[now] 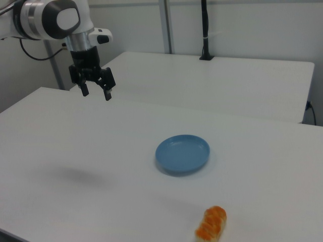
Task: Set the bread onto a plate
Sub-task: 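Move the gripper over the glazed bread roll and lower it, then close the gripper on the glazed bread roll and lift it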
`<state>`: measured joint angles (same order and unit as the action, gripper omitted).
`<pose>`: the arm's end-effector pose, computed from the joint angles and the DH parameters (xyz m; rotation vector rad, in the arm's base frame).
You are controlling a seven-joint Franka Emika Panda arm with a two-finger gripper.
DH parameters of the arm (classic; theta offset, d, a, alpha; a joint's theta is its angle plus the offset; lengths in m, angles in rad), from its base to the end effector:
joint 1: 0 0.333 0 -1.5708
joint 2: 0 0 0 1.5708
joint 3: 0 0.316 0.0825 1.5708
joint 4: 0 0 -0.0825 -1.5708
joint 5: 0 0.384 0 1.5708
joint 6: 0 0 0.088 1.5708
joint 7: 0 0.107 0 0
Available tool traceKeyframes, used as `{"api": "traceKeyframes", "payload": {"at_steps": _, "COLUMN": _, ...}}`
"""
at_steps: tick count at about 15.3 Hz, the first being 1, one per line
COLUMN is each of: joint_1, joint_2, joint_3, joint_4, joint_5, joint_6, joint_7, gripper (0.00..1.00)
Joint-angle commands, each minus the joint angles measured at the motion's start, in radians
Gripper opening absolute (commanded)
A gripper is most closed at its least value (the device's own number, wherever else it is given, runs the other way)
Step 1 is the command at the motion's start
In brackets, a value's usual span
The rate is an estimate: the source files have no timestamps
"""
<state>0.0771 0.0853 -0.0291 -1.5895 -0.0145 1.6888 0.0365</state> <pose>0.5884 0.0275 0.5773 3.1252 0.0207 0.0230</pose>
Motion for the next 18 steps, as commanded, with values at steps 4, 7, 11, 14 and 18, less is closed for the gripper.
{"api": "traceKeyframes", "payload": {"at_steps": 4, "joint_1": -0.019, "joint_2": 0.002, "joint_3": -0.173, "joint_4": -0.032, "joint_5": 0.004, "joint_6": 0.004, "joint_7": -0.203, "gripper": 1.0}}
{"api": "traceKeyframes", "payload": {"at_steps": 7, "joint_1": -0.031, "joint_2": 0.004, "joint_3": -0.28, "joint_4": -0.114, "joint_5": 0.004, "joint_6": 0.112, "joint_7": -0.269, "gripper": 1.0}}
{"api": "traceKeyframes", "payload": {"at_steps": 11, "joint_1": -0.051, "joint_2": 0.06, "joint_3": -0.408, "joint_4": -0.242, "joint_5": 0.001, "joint_6": 0.316, "joint_7": -0.354, "gripper": 1.0}}
{"api": "traceKeyframes", "payload": {"at_steps": 14, "joint_1": -0.091, "joint_2": 0.105, "joint_3": -0.451, "joint_4": -0.331, "joint_5": -0.001, "joint_6": 0.457, "joint_7": -0.414, "gripper": 1.0}}
{"api": "traceKeyframes", "payload": {"at_steps": 18, "joint_1": -0.12, "joint_2": 0.154, "joint_3": -0.489, "joint_4": -0.38, "joint_5": -0.001, "joint_6": 0.545, "joint_7": -0.49, "gripper": 1.0}}
